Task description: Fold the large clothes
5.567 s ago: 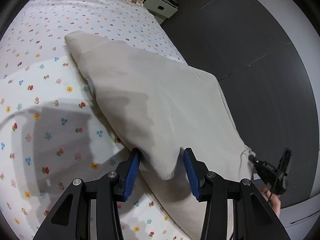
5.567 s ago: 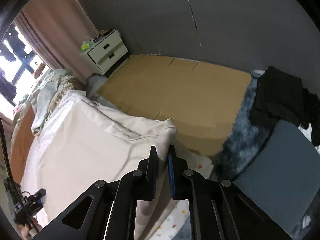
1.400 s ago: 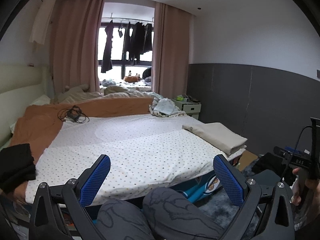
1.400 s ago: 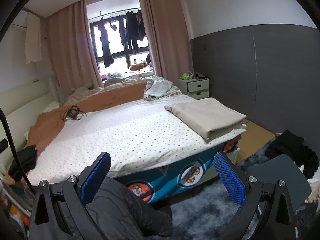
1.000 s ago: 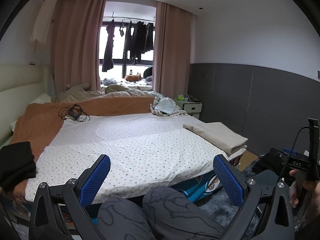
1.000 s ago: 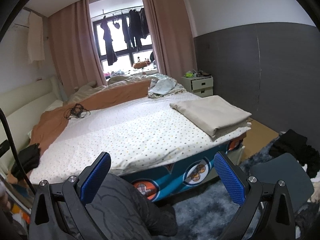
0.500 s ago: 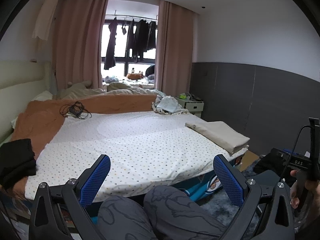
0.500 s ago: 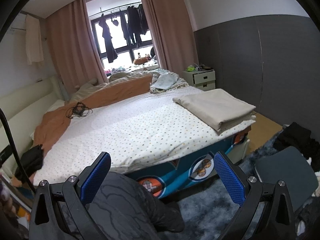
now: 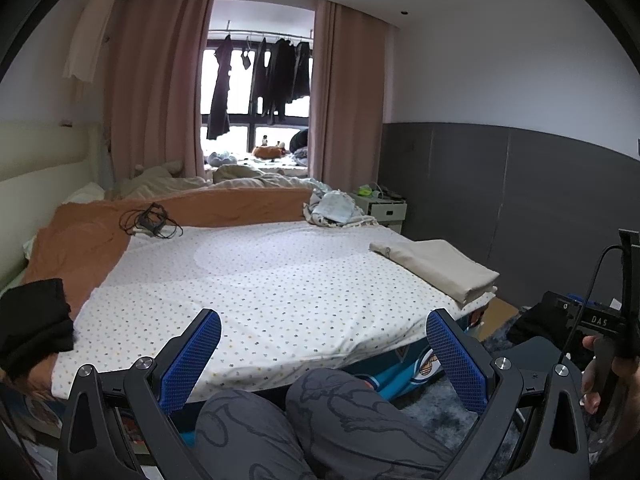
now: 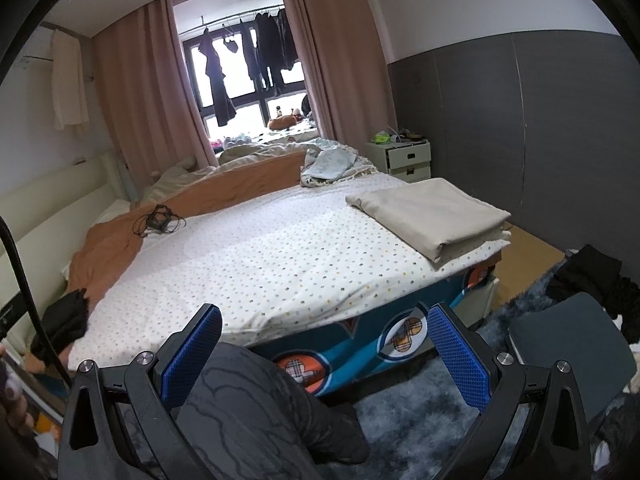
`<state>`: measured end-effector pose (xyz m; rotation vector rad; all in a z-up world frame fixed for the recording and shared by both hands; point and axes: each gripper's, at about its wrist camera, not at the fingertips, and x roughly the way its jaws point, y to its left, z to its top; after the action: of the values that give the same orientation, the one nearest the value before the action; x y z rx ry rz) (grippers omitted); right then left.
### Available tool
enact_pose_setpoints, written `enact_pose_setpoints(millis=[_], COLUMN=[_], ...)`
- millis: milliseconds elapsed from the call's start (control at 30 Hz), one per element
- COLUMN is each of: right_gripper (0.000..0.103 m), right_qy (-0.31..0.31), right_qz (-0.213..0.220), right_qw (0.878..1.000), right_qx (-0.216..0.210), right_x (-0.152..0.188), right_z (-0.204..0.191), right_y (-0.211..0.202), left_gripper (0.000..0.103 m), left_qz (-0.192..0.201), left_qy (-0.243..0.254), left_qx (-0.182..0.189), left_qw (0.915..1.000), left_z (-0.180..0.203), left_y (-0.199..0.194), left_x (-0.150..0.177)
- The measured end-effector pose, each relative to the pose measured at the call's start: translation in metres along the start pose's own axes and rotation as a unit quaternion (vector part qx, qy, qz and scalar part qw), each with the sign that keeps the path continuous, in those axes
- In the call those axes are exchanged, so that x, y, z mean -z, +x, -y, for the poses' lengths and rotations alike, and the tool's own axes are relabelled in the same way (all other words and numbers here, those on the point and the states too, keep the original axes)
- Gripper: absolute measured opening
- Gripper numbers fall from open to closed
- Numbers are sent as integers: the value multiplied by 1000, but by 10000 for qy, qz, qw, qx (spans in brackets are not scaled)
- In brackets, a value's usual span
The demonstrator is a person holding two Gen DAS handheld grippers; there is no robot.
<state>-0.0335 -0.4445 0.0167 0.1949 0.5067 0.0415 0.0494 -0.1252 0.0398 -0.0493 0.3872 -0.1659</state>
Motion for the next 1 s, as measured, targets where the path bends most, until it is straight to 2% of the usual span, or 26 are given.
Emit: enact_pose_setpoints(millis=[467, 1000], right_gripper=[103, 103], right_qy=[27, 15], right_qz=[7, 80], right_qw=[10000, 10000], right_qx=[-78, 43], right_x=[1, 0], right_z=[-5, -7], right_y=[1, -5], left_gripper=[103, 103], left_qz=[-5, -3], left_qy=[-4, 20], left_qx=[33, 56], left_qw=[10000, 10000], left_z=[0, -1], left_y=[2, -1], left_x=[1, 1])
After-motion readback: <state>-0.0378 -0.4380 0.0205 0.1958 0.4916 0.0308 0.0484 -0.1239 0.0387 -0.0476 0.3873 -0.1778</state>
